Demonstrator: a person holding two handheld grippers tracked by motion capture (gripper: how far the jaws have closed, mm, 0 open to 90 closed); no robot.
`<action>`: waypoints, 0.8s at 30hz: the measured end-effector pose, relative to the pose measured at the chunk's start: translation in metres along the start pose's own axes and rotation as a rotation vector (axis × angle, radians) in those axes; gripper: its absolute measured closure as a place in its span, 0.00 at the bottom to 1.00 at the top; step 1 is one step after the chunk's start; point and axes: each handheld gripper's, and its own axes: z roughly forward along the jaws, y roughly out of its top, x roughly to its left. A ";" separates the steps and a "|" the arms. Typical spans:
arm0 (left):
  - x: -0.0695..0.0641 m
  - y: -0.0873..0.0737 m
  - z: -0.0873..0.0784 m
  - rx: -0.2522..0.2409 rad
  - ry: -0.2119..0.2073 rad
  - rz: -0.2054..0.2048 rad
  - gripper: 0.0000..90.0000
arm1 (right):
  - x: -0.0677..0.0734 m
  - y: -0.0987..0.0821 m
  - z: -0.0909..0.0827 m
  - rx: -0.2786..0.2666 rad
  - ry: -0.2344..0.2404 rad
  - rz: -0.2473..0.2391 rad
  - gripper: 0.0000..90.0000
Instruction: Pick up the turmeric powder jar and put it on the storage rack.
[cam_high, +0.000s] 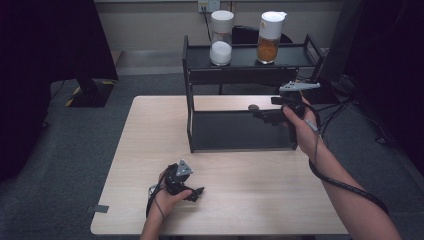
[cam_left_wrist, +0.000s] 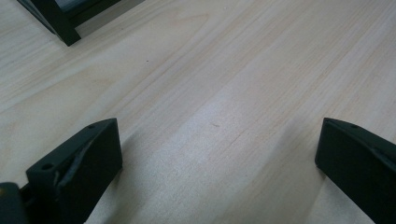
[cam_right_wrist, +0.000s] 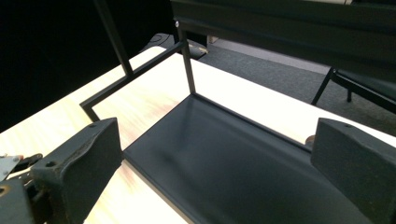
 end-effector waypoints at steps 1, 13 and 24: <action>0.000 0.000 0.000 0.000 0.000 0.000 0.00 | 0.000 -0.002 0.001 0.000 0.001 0.001 0.01; 0.000 0.000 0.000 0.000 0.000 -0.001 0.00 | -0.001 -0.024 0.006 0.011 0.018 0.021 0.01; 0.000 0.000 0.000 0.000 0.000 -0.001 0.00 | -0.001 -0.042 0.007 0.025 0.022 0.018 0.01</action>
